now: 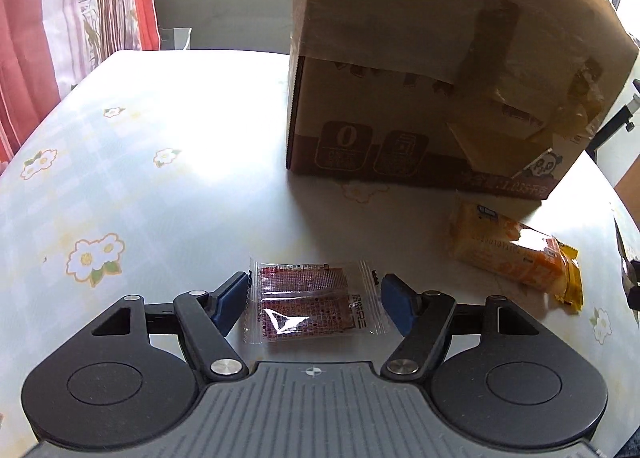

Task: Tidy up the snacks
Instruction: 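Lift both packets over the box and open both tools to drop them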

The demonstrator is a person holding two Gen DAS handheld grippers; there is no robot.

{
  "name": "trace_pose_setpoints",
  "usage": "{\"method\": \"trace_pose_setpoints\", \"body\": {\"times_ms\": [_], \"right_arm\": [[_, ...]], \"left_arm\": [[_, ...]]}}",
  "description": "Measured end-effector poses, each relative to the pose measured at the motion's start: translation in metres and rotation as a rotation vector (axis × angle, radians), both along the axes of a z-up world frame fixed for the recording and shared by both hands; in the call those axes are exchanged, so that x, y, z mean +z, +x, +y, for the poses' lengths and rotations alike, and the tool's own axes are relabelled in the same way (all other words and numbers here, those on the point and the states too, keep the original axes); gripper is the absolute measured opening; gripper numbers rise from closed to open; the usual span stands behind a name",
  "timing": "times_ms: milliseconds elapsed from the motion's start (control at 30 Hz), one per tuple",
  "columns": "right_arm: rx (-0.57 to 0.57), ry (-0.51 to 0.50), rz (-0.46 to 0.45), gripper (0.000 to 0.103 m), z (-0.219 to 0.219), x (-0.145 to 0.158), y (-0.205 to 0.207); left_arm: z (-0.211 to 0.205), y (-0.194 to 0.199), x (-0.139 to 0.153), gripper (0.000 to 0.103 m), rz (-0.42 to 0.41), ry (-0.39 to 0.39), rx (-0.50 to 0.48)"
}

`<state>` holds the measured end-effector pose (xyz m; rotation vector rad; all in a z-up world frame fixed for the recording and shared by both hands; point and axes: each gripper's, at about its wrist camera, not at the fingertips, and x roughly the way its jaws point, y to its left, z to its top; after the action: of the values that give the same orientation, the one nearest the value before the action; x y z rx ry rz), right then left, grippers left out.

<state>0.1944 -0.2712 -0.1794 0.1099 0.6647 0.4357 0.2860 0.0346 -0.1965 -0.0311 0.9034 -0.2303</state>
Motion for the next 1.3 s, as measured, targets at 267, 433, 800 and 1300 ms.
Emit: {"method": "trace_pose_setpoints", "body": {"times_ms": [267,433,800,1300], "right_arm": [[0.021,-0.003,-0.003,0.049,0.004,0.001,0.000],[0.018,-0.003,-0.004,0.049,0.004,0.001,-0.001],[0.022,-0.004,-0.003,0.049,0.004,0.001,-0.001],[0.022,-0.005,0.004,0.049,0.004,0.000,0.001]], "left_arm": [[-0.007,-0.009,-0.001,0.075,0.004,-0.021,-0.017],[-0.007,-0.008,-0.002,0.076,0.001,-0.017,-0.013],[-0.007,-0.007,-0.003,0.079,-0.010,0.015,0.000],[-0.029,-0.012,-0.013,0.074,-0.059,0.135,-0.007]]}}
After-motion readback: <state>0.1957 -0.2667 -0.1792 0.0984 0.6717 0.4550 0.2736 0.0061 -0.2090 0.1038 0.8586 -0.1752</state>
